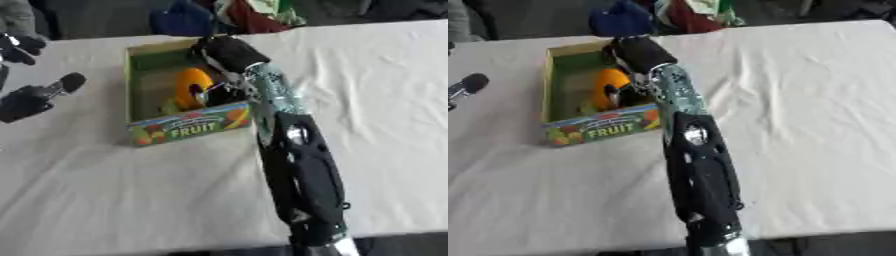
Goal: Pick up objects on the table and place them in the box.
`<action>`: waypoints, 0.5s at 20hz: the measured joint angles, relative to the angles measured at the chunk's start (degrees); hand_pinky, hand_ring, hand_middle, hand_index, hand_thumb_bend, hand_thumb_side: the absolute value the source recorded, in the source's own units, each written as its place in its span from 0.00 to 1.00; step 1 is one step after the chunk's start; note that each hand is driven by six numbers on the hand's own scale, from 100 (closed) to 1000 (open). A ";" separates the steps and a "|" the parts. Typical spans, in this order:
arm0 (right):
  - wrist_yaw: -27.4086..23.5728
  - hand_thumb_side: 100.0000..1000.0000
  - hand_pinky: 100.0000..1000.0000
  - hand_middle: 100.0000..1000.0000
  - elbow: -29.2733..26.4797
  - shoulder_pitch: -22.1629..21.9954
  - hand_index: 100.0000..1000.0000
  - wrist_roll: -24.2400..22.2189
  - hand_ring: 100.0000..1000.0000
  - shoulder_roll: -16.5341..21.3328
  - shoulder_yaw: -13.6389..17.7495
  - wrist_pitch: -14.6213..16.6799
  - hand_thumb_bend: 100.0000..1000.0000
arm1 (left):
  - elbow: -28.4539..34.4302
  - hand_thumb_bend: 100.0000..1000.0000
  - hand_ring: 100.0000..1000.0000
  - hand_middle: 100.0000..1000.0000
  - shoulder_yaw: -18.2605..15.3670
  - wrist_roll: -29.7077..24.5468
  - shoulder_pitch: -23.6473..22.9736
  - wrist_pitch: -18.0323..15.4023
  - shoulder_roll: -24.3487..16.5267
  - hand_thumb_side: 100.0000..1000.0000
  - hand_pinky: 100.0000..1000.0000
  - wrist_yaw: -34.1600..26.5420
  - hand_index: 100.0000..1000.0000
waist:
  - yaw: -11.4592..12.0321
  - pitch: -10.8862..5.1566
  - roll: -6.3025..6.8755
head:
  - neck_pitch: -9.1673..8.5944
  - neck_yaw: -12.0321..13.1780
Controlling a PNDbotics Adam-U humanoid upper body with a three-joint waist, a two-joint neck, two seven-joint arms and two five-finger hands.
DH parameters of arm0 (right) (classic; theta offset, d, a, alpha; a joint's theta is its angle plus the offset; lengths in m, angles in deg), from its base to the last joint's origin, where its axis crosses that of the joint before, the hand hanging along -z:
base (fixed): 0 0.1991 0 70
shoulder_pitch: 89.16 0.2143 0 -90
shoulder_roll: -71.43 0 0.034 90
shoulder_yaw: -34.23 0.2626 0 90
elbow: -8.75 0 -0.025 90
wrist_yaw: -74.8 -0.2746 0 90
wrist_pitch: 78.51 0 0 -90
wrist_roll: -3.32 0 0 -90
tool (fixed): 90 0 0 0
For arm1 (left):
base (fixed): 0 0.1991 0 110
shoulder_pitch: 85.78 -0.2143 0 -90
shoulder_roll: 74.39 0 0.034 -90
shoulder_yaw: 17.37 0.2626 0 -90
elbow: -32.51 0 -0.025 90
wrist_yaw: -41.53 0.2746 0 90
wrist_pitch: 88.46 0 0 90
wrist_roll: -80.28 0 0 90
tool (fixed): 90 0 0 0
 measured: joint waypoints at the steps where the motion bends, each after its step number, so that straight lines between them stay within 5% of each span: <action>1: 0.22 0.64 0.73 0.94 0.00 0.10 0.93 0.03 0.82 0.13 0.02 -0.07 0.08 | 0.00 0.81 0.55 0.54 -0.06 0.09 -0.07 0.00 0.01 0.79 0.67 -0.01 0.69 | -0.02 0.00 -0.01 | -0.07 0.01; 5: -0.33 0.77 0.73 0.90 0.00 1.88 0.90 0.48 0.81 2.25 0.52 -1.02 0.00 | 0.21 0.77 0.55 0.55 -0.72 0.94 -0.93 0.13 0.46 0.81 0.67 -0.51 0.69 | 0.05 -0.01 -0.04 | -0.15 0.03; 10: -6.07 0.59 0.71 0.78 -0.19 5.37 0.84 5.09 0.75 10.23 4.51 -5.66 0.00 | 0.89 0.66 0.57 0.56 -4.20 7.26 -4.13 1.64 1.03 0.86 0.69 -4.71 0.70 | 0.65 -0.36 -0.31 | -0.23 -0.04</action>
